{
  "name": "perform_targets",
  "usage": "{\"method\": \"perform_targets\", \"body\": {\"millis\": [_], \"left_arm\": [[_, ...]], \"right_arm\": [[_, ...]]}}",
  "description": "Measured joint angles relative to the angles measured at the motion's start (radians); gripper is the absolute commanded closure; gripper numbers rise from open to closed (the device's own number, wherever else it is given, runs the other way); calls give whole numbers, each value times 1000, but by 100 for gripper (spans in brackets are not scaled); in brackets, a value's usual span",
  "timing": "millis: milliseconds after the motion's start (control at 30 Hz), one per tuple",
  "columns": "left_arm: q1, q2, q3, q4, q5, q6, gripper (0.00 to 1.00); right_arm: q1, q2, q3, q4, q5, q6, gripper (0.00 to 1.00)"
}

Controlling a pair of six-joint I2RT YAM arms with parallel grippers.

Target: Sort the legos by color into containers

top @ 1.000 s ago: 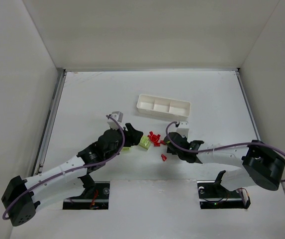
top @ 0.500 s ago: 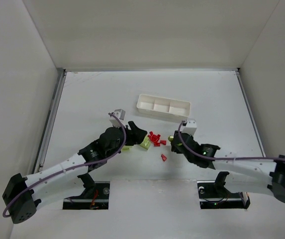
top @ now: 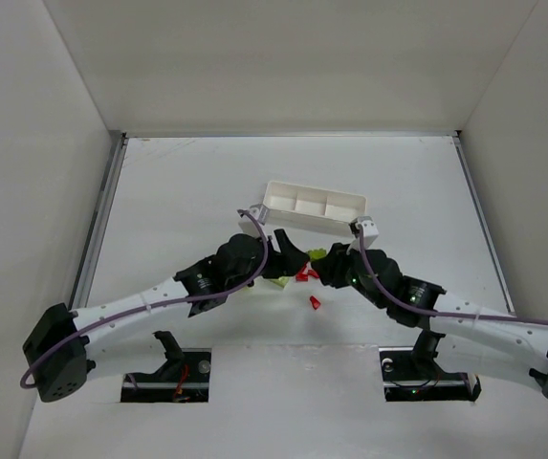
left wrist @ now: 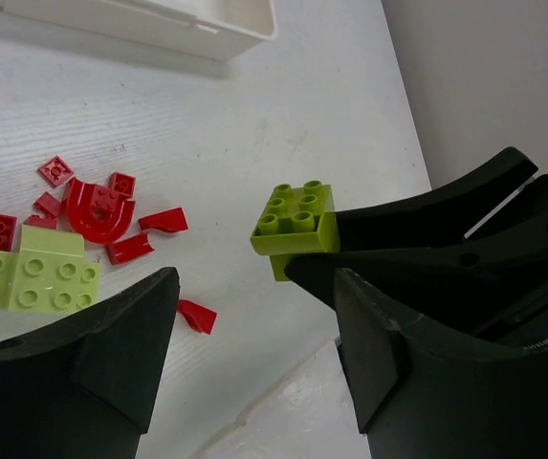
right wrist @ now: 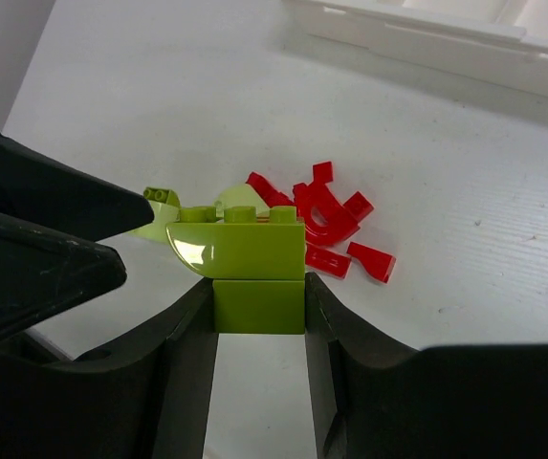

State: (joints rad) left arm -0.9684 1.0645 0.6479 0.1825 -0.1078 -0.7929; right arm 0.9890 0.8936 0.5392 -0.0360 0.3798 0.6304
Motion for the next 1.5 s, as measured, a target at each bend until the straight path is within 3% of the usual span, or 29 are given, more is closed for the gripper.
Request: {"method": "perform_targets", "body": {"millis": [233, 1067, 1367, 1500], "left_arm": [[-8, 37, 0, 46, 3, -44, 35], [-19, 105, -117, 296, -114, -327, 56], [-25, 148, -119, 349, -137, -341, 75], [-25, 148, -119, 352, -139, -341, 80]], "right_arm": [[1, 44, 0, 27, -33, -13, 73], [21, 61, -18, 121, -40, -6, 73], [27, 71, -32, 127, -40, 5, 74], [27, 70, -32, 131, -40, 6, 74]]}}
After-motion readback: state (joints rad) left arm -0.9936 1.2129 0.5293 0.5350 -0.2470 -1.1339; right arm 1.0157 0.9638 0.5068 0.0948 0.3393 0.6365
